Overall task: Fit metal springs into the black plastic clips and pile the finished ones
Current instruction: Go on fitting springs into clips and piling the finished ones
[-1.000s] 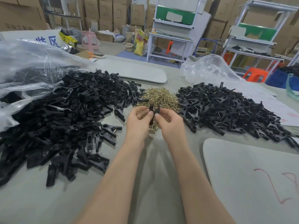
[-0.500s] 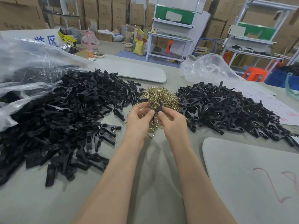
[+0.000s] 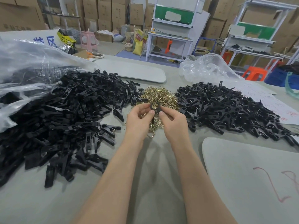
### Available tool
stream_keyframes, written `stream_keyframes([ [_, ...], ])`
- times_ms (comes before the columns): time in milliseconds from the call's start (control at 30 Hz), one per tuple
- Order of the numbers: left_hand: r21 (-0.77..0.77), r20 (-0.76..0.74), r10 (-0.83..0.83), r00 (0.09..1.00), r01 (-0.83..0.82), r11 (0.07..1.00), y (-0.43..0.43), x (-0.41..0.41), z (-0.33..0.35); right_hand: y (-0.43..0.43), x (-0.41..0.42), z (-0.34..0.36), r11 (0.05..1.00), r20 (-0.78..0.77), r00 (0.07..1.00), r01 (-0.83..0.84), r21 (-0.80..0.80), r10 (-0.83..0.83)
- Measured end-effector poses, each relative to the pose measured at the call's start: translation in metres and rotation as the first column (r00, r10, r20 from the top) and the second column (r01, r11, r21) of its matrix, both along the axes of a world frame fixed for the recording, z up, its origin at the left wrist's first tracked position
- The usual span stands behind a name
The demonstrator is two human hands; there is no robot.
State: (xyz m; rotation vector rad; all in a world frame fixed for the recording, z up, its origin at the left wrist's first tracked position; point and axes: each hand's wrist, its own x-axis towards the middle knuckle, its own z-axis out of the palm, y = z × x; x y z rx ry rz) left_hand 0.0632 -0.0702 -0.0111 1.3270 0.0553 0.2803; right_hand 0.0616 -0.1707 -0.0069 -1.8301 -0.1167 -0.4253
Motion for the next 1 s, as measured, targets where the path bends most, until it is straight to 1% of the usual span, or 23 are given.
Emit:
stream_keyframes([
  [167, -0.023, -0.001, -0.012, 1.0, 0.012, 1.0, 0.001, 0.0, -0.002, -0.001, -0.001, 0.002, 1.0, -0.012, 1.0, -0.01, -0.019, 0.01],
  [367, -0.072, -0.048, -0.051, 0.998, 0.047, 0.996, 0.002, 0.002, -0.004, -0.002, -0.002, 0.003, 0.999, -0.016, 1.0, -0.004, -0.035, 0.004],
  [600, -0.042, -0.072, -0.081, 0.994, 0.078, 0.996, 0.005, 0.003, -0.005, -0.004, 0.0, 0.001, 0.997, -0.02, 0.999, -0.029, -0.07, 0.027],
  [733, -0.091, -0.115, -0.134, 0.984, 0.124, 0.988, 0.009, 0.001, -0.005, -0.005, 0.001, -0.002, 0.995, -0.027, 0.999, -0.039, -0.089, 0.037],
  [800, -0.09, -0.147, -0.146, 0.978, 0.133, 0.987, 0.011, 0.0, -0.004, -0.003, 0.0, -0.002, 0.995, -0.041, 0.998, -0.05, -0.088, 0.046],
  [900, -0.028, -0.153, -0.087, 0.984, 0.084, 0.996, 0.014, -0.001, 0.002, 0.003, -0.001, -0.003, 1.0, -0.092, 0.995, -0.022, -0.005, 0.022],
  [967, 0.003, -0.087, 0.033, 0.996, -0.032, 0.999, 0.018, -0.003, 0.009, 0.007, 0.0, -0.006, 0.999, -0.095, 0.995, 0.03, 0.045, -0.025],
  [1000, 0.013, -0.032, 0.103, 0.994, -0.103, 0.995, 0.021, -0.004, 0.013, 0.01, 0.0, -0.007, 0.999, -0.093, 0.995, 0.037, 0.035, -0.033],
])
